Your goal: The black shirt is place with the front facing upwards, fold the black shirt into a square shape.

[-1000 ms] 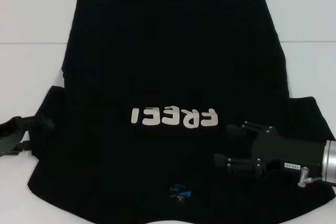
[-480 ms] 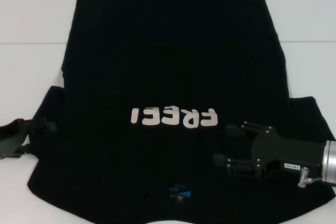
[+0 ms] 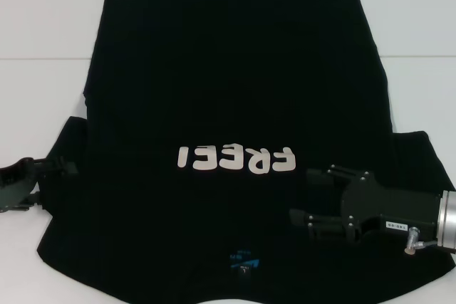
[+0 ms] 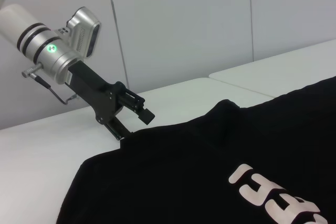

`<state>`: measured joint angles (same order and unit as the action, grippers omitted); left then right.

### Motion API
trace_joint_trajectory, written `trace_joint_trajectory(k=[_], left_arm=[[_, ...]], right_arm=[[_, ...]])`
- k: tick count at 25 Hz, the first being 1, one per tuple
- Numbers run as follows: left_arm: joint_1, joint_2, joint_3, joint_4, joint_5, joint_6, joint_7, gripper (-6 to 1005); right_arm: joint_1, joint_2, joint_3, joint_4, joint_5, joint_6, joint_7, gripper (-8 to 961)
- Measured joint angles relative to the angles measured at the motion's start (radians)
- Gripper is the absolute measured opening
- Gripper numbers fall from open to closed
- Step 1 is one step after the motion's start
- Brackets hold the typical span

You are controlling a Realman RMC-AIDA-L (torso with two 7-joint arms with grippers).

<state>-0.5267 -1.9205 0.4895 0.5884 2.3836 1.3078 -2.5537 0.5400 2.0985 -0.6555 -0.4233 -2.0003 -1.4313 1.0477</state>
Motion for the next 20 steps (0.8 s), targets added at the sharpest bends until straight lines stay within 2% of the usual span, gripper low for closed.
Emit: trace_joint_trajectory(k=[7, 9, 20], left_arm=[[-0.005, -0.001, 0.019, 0.001, -0.001, -0.027, 0.012, 875], [-0.006, -0.003, 0.05, 0.001, -0.001, -0.051, 0.006, 670], [-0.009, -0.005, 0.065, 0.001, -0.004, -0.075, 0.007, 449]], right_arm=[[0.0, 0.0, -0.001, 0.0, 0.0, 0.0, 0.0, 885], [0.0, 0.0, -0.001, 0.0, 0.0, 0.0, 0.0, 885], [0.0, 0.0, 0.0, 0.0, 0.0, 0.0, 0.0, 886]])
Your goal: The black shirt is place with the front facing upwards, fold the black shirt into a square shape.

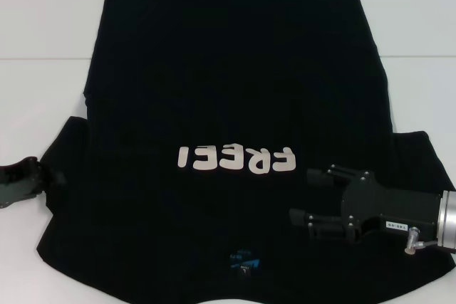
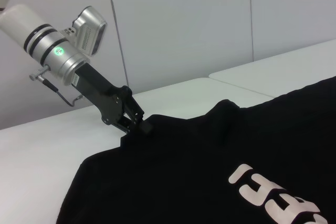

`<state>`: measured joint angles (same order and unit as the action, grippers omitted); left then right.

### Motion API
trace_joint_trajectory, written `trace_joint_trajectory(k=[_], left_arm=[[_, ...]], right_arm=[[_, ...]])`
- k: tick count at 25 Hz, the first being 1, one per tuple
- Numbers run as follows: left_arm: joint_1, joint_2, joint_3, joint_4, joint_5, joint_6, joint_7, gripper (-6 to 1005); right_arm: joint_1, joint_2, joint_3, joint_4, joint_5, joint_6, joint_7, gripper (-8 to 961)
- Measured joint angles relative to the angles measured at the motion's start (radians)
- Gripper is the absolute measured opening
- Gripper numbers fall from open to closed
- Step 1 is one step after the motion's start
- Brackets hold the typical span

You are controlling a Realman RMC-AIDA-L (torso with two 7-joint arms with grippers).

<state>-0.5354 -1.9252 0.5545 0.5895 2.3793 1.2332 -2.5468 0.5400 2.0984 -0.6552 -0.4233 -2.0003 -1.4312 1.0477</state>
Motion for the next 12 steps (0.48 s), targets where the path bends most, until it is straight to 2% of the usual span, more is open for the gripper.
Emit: trace_joint_trajectory(k=[11, 12], left_arm=[[-0.001, -0.001, 0.0, -0.002, -0.002, -0.006, 0.009, 27], [-0.001, -0.001, 0.0, -0.002, -0.002, -0.006, 0.009, 25]], right_arm=[[0.0, 0.0, 0.002, 0.0, 0.0, 0.0, 0.0, 885], [0.0, 0.0, 0.002, 0.0, 0.0, 0.0, 0.0, 885]])
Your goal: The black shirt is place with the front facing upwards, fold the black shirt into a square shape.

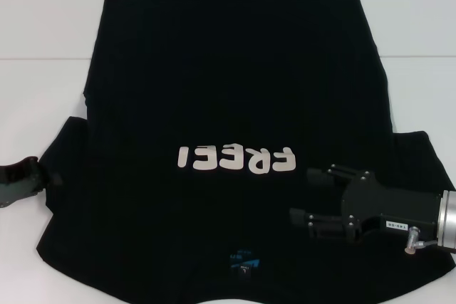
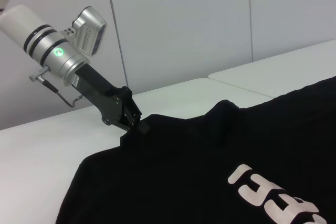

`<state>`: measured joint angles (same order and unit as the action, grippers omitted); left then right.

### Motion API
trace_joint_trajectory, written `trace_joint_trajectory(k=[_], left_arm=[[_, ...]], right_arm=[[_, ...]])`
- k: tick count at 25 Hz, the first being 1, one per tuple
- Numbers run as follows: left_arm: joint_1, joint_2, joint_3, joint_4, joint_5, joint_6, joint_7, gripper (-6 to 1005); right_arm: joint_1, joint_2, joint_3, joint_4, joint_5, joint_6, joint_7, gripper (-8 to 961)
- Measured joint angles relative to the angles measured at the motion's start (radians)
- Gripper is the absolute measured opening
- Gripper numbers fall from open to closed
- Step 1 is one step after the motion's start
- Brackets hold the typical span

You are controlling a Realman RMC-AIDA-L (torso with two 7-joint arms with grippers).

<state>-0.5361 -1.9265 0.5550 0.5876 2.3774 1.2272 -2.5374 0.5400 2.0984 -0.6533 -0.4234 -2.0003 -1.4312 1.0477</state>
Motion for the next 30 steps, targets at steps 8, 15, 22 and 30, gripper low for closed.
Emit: trace_joint_trajectory(k=[8, 15, 22, 30], left_arm=[[0.015, 0.003, -0.016, 0.03, -0.003, 0.0, 0.001, 19], [0.028, 0.028, -0.103, 0.051, -0.003, 0.001, 0.026, 22], [0.02, 0.044, -0.106, 0.089, -0.003, 0.013, 0.022, 24], [0.011, 0.057, -0.114, 0.098, -0.003, 0.033, 0.016, 26]], right_arm=[[0.0, 0.0, 0.003, 0.0, 0.0, 0.0, 0.0, 886], [0.0, 0.0, 0.002, 0.002, 0.011, 0.0, 0.0, 886], [0.0, 0.0, 0.003, 0.008, 0.012, 0.0, 0.0, 886], [0.0, 0.0, 0.003, 0.009, 0.012, 0.0, 0.0, 885]])
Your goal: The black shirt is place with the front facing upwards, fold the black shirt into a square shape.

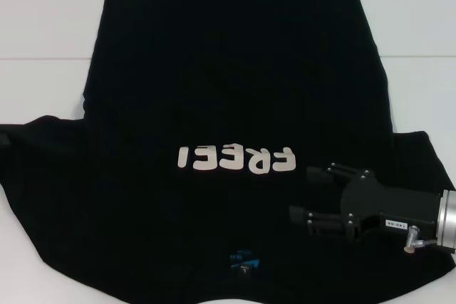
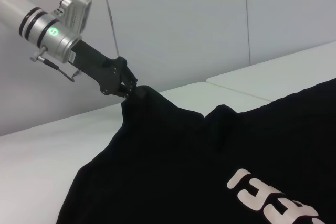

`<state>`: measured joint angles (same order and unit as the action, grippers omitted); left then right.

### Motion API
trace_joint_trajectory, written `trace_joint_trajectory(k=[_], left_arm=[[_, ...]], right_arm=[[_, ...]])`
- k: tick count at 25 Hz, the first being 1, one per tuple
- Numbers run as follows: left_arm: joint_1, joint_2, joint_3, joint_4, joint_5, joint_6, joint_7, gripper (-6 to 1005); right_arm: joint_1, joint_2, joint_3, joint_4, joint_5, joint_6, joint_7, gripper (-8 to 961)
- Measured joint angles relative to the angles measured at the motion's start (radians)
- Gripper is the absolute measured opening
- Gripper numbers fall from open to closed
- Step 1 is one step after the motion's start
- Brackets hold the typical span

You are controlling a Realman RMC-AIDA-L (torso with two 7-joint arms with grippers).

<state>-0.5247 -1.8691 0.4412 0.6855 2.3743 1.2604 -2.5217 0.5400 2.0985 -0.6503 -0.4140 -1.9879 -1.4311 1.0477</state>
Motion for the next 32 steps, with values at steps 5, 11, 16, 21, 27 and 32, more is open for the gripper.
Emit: trace_joint_trajectory(k=[5, 11, 16, 21, 27, 32], left_arm=[[-0.005, 0.001, -0.017, 0.01, -0.025, 0.061, 0.0, 28], [-0.026, -0.009, -0.014, 0.018, -0.064, 0.138, 0.0, 30], [-0.064, -0.05, -0.01, 0.017, -0.07, 0.19, 0.001, 32], [-0.085, -0.097, 0.005, 0.01, -0.071, 0.181, 0.014, 33], [-0.092, -0.142, 0.015, -0.022, -0.084, 0.145, 0.058, 35], [-0.061, -0.148, 0.01, -0.077, -0.195, 0.146, 0.136, 115]], right_arm=[[0.0, 0.0, -0.002, 0.0, 0.0, 0.0, 0.0, 885], [0.001, 0.0, -0.003, 0.002, 0.0, 0.0, 0.0, 886], [0.003, 0.0, -0.005, 0.006, 0.0, 0.0, 0.0, 886], [0.011, 0.0, -0.006, 0.016, 0.0, 0.001, 0.0, 886], [0.014, 0.0, -0.007, 0.016, 0.0, 0.004, 0.0, 886], [0.014, 0.0, -0.005, 0.016, 0.0, 0.005, 0.0, 886]])
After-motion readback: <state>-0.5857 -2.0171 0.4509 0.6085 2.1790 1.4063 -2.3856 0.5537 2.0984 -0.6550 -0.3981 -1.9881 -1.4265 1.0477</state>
